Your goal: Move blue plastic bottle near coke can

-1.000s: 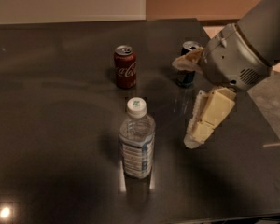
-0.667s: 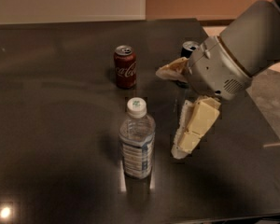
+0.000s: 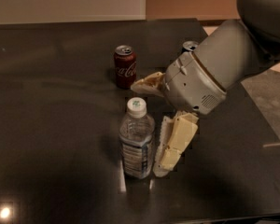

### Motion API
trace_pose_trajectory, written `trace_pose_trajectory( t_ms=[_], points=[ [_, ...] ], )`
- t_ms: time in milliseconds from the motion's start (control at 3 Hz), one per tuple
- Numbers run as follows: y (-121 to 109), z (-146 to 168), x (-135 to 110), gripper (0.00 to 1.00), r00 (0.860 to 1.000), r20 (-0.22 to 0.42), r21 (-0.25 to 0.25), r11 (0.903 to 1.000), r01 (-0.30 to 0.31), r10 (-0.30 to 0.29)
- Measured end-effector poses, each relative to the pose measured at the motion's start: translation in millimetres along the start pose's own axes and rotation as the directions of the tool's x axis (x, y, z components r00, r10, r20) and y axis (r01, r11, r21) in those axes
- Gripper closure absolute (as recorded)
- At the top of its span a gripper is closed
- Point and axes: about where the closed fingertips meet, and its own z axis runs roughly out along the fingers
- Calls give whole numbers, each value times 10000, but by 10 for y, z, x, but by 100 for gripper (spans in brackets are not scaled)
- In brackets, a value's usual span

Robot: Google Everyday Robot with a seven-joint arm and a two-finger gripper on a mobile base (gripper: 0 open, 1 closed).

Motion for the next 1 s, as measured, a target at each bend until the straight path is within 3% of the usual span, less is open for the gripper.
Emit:
trace_pose_trajectory(
  t_ms=[333, 1000],
  points=[
    [29, 71, -50, 19, 9997, 200, -198, 9997, 138, -134],
    [-58, 28, -27, 65, 9997, 246, -17, 10000, -45, 45]
  ],
)
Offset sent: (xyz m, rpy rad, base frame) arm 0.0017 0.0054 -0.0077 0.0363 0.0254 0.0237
